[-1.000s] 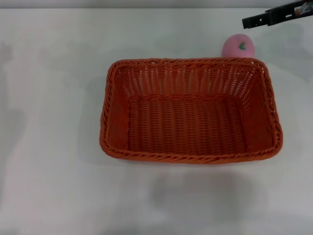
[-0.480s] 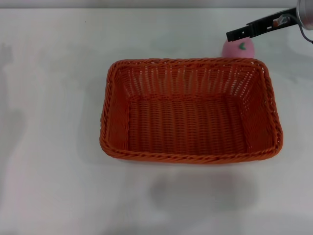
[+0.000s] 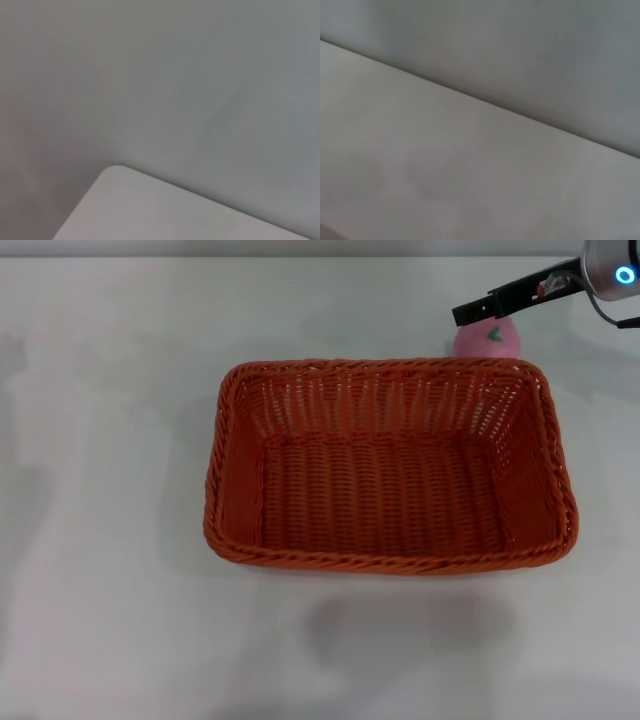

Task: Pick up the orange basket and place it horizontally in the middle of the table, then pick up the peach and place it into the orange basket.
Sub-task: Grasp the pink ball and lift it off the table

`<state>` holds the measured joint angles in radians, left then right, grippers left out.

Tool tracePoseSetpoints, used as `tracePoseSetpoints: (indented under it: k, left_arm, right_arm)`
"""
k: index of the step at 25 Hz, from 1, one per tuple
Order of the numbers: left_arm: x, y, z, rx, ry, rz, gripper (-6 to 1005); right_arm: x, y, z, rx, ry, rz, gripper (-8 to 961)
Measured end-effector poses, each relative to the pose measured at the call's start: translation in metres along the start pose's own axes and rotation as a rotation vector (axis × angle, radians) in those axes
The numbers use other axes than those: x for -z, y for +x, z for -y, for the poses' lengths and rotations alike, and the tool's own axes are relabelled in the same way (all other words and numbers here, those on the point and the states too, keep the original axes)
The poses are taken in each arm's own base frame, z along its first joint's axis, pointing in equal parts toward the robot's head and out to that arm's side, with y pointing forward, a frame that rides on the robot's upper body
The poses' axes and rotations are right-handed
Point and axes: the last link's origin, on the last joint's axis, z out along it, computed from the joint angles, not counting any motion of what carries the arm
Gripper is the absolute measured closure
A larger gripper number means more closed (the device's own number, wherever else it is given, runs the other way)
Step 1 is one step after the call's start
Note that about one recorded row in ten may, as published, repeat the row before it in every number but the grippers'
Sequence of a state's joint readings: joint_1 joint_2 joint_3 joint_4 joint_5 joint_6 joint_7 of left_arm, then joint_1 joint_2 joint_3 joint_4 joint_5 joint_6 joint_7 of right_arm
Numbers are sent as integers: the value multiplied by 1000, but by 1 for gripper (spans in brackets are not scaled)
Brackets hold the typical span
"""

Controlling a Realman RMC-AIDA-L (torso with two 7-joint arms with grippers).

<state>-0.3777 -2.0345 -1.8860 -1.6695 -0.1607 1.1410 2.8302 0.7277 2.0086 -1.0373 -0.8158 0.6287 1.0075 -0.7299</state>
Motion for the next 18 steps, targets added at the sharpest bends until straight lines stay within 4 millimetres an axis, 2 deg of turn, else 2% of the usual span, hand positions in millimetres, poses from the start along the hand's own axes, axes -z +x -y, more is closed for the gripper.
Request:
tracePoseSetpoints:
  k: [8,18]
  left_arm:
    - [0,-1,1,0,6,8,352]
    - [0,-2,5,6,14,8,351]
  right_arm:
    - [-3,-3,9,-4,78,-11,117]
    - [-8,1,3,10,69,-71,119]
